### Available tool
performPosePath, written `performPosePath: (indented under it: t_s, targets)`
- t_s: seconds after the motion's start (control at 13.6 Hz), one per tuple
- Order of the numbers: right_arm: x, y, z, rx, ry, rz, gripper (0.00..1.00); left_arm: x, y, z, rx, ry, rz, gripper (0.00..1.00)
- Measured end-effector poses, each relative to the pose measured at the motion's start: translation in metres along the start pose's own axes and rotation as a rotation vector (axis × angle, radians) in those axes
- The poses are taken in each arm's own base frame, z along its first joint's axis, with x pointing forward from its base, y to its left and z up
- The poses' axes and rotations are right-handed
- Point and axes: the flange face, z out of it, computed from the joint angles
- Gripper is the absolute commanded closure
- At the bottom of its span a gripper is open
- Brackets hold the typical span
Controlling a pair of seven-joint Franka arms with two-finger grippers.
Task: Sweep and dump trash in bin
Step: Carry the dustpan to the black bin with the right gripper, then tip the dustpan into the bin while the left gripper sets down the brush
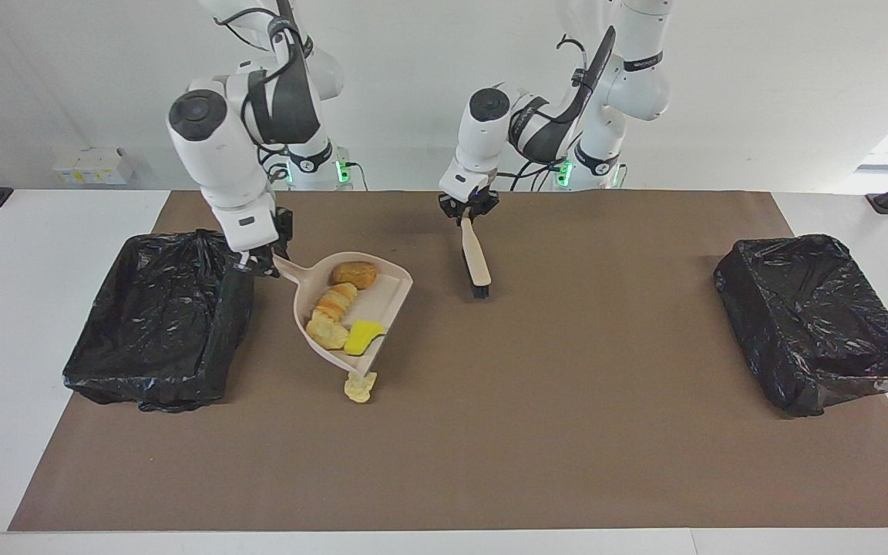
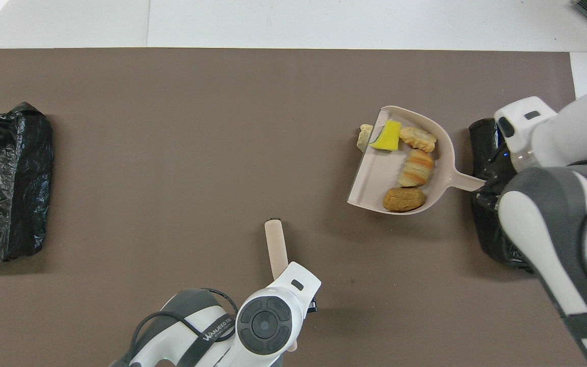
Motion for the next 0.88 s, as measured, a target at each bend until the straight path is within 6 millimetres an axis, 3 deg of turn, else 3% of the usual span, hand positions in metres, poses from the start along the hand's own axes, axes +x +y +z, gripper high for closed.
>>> performPosePath:
  t_s: [0.15, 0.22, 0.29, 0.37, 0.59, 0.74, 0.88]
  targets:
    - [-0.063, 0.025, -0.011, 0.017, -0.001, 0.007, 1.0, -0.003, -0.002, 0.004, 0.009, -0.005, 0.0, 1.0]
    - [-0.095, 0.036, -0.011, 0.021, -0.01, 0.001, 1.0, -0.002, -0.004, 0.006, 0.011, -0.007, -0.004, 0.95]
    - [-0.13, 0.045, -0.011, 0.019, -0.031, -0.007, 1.0, 0.0, -0.006, 0.007, 0.013, -0.009, -0.009, 0.52]
    - [-0.166, 0.054, -0.012, 0.013, -0.061, -0.018, 1.0, 0.002, -0.008, 0.007, 0.013, -0.012, -0.018, 0.01]
    - [-0.249, 0.074, -0.028, -0.021, -0.14, -0.075, 1.0, 0.017, -0.012, -0.002, 0.002, -0.02, -0.057, 0.0]
    - [-0.287, 0.087, -0.039, -0.076, -0.209, -0.109, 1.0, 0.05, -0.023, -0.027, -0.011, -0.024, -0.12, 0.0]
    - [-0.311, 0.099, -0.045, -0.149, -0.302, -0.144, 1.0, 0.083, -0.035, -0.057, -0.035, -0.017, -0.176, 0.0]
